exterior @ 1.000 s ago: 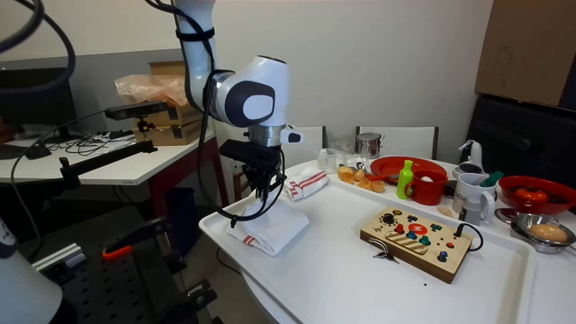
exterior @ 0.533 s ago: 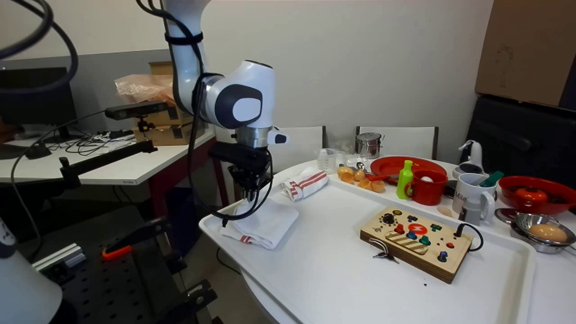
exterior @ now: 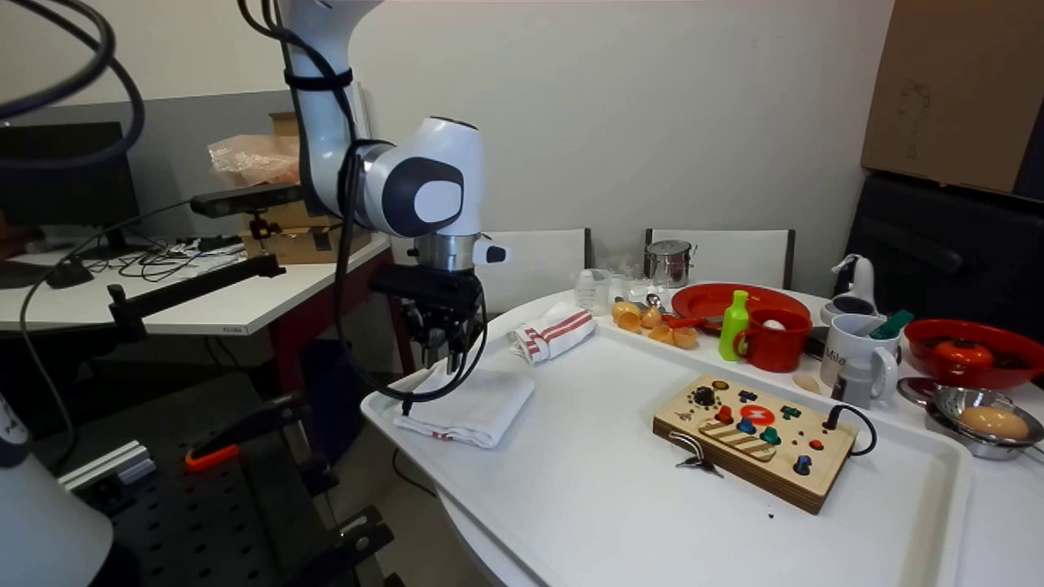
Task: Press the orange button on the right side of the wooden board then fold the white and red tea towel
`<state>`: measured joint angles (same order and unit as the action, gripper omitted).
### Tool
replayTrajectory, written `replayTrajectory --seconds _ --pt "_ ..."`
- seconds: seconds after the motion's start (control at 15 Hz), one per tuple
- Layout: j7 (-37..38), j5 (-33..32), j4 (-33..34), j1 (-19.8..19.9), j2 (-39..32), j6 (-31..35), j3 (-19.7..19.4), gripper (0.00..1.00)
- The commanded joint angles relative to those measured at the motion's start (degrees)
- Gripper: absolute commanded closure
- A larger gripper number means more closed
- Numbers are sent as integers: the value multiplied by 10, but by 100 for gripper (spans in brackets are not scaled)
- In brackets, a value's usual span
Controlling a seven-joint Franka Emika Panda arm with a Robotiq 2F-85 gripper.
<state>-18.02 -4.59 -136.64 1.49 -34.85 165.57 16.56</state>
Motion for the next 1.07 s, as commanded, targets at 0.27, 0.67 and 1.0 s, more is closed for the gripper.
replayTrajectory --seconds 0.27,0.67,1.0 --pt "-2 -10 -3 -3 3 0 -20 3" --pt "26 27 -8 32 14 -7 -26 0" --pt "26 61 2 64 5 -4 -19 0"
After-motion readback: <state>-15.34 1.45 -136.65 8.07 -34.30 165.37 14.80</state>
